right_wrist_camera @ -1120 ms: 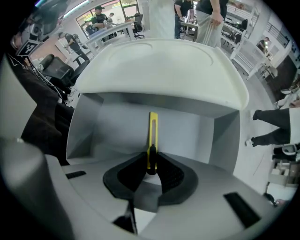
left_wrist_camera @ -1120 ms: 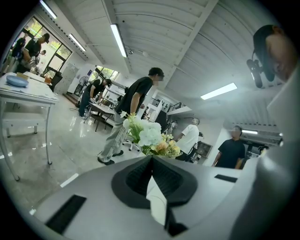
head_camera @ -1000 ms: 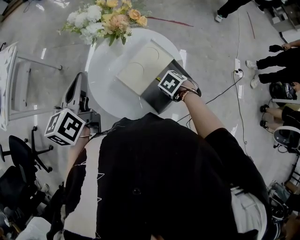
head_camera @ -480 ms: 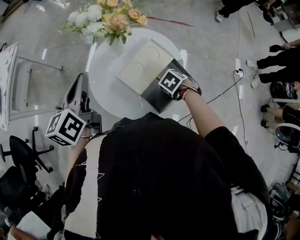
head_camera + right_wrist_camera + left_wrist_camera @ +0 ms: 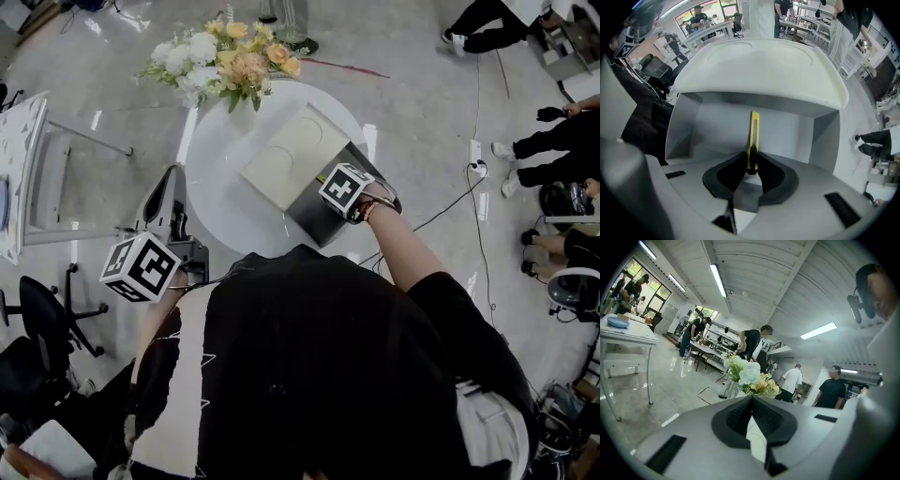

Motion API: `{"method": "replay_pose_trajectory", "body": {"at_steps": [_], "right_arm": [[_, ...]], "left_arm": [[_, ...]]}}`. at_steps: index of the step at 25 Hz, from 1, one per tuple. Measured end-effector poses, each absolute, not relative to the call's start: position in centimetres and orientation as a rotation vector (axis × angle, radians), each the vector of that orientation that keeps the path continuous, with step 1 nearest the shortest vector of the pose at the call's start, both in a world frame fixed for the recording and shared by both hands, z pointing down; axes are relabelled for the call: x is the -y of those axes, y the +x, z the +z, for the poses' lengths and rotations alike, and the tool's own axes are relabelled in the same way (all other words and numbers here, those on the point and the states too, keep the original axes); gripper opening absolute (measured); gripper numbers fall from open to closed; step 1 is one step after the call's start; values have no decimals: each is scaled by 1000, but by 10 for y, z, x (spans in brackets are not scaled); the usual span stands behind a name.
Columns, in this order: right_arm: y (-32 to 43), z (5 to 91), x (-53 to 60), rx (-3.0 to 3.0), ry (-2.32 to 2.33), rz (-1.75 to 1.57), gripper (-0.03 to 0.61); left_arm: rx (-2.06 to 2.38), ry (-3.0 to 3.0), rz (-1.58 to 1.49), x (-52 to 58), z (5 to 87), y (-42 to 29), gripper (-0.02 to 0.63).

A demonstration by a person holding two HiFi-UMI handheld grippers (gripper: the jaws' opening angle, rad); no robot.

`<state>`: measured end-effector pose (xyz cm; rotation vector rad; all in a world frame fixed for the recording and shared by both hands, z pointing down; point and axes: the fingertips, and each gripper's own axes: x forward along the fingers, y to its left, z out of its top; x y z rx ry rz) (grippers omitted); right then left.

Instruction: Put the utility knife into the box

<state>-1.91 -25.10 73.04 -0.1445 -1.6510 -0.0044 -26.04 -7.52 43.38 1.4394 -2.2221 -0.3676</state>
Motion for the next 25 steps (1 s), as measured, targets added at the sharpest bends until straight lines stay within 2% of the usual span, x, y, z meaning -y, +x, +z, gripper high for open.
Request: {"method": "replay_pose_trajectory", "body": {"at_steps": [16,20,23,25], "right_arm": [[-16,736,250,1622,-160,30,107],[-15,735,250,1620,-142,45,140],[-11,723,253,1644,-56,115,195],[-12,719,255,1685,-8,177,200]], "left_arm": [[2252,1454,-342,68,428,-264,12],[2246,1461,-354,72,426,-266,12],[2217,1489,-340,78,426,-262,12],[2199,1501,-336,82,428,-260,12]]}}
